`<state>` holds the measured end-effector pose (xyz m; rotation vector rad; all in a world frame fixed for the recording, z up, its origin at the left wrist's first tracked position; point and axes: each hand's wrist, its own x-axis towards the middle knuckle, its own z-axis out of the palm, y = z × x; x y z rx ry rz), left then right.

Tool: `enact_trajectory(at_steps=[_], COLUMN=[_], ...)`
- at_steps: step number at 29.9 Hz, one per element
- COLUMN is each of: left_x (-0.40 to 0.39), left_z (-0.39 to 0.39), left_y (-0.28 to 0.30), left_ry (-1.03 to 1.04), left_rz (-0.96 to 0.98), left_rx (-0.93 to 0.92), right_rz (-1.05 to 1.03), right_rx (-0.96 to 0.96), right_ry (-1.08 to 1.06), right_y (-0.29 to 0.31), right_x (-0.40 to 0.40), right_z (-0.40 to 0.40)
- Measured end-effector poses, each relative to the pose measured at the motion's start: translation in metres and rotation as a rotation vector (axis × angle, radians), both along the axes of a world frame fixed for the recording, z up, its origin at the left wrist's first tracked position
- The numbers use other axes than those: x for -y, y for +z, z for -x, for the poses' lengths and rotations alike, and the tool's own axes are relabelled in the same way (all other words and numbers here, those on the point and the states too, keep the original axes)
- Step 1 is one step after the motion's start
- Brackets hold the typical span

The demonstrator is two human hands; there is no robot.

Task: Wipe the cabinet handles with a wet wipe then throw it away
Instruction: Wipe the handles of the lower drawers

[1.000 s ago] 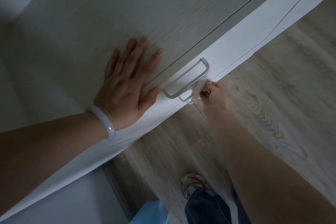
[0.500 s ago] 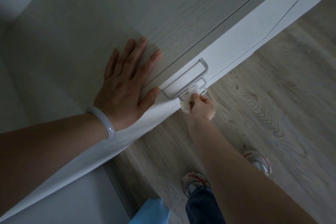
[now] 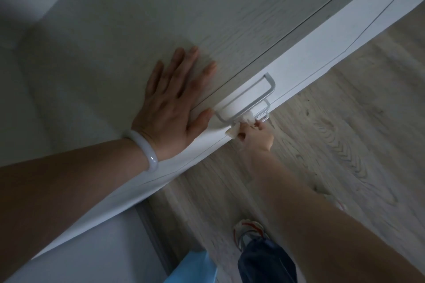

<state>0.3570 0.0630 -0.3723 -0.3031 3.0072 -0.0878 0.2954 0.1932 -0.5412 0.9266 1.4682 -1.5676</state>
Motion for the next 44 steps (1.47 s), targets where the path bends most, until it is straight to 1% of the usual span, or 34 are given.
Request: enact_trajectory(at_steps=[1,4,7,10,13,15,17,19,21,23,24,25,26,27,29,30,32,35,37,38,41,42,44], left_x=[0.0,0.001,0.001,0.001,0.001,0.001,0.0,-0.011,-0.037,-0.079,-0.098,-0.112,-0.123,-0.128,-0.127,-0.123,-0.114,-0.101,-0.097,-0.096,-0.096,-0.098,-0.101], left_z=[0.0,-0.001,-0.002,-0.002,-0.003,-0.004,-0.005,-0.008,-0.018,-0.039,-0.052,-0.063,-0.07,-0.074,-0.069,-0.062,-0.044,-0.011,0.007,0.014,0.021,0.019,0.015], left_y=[0.0,-0.001,-0.002,-0.003,-0.003,-0.003,-0.004,-0.002,-0.001,-0.003,-0.009,-0.021,-0.035,-0.052,-0.086,-0.1,-0.124,-0.15,-0.162,-0.167,-0.176,-0.179,-0.186], left_ry=[-0.001,-0.001,-0.001,0.005,-0.002,-0.006,0.008,0.07,0.117,0.035,-0.012,-0.028,0.013,0.12,0.435,0.565,0.737,0.933,0.979,0.995,0.97,0.947,0.922], left_rz=[0.001,0.018,0.019,0.021,0.017,0.014,0.007,-0.032,-0.124,-0.2,-0.24,-0.305,-0.382,-0.465,-0.625,-0.66,-0.715,-0.854,-0.88,-0.854,-0.646,-0.602,-0.581], left_rx=[-0.001,-0.003,-0.004,-0.007,-0.008,-0.001,-0.005,-0.059,-0.187,-0.297,-0.294,-0.244,-0.177,-0.102,0.028,0.074,0.108,0.05,0.05,0.081,0.227,0.266,0.311], right_rz=[0.017,0.07,0.019,0.021,0.056,0.048,0.046,0.031,0.005,0.011,0.016,0.025,0.032,0.038,0.043,0.042,0.047,0.102,0.173,0.204,0.304,0.324,0.314], right_rx=[0.01,0.009,0.002,0.031,0.081,0.07,0.058,0.053,0.013,-0.045,-0.078,-0.107,-0.134,-0.16,-0.204,-0.224,-0.26,-0.251,-0.221,-0.205,-0.175,-0.164,-0.159], right_ry=[0.005,-0.075,-0.017,-0.039,0.049,0.108,0.107,0.064,0.021,-0.011,-0.008,0.01,0.035,0.064,0.119,0.141,0.194,0.266,0.269,0.264,0.331,0.355,0.378], right_y=[0.0,-0.006,-0.004,-0.006,-0.008,-0.01,-0.009,-0.01,-0.012,-0.015,-0.018,-0.019,-0.021,-0.022,-0.026,-0.027,-0.031,-0.034,-0.031,-0.029,-0.025,-0.026,-0.026], right_x=[-0.004,-0.009,0.003,0.011,0.004,-0.004,-0.01,-0.013,-0.016,-0.019,-0.02,-0.021,-0.023,-0.024,-0.027,-0.029,-0.032,-0.036,-0.037,-0.037,-0.039,-0.039,-0.039], right_z=[0.009,0.025,0.002,-0.004,0.015,0.023,0.027,0.035,0.045,0.053,0.055,0.056,0.056,0.056,0.058,0.059,0.059,0.06,0.064,0.065,0.062,0.057,0.052])
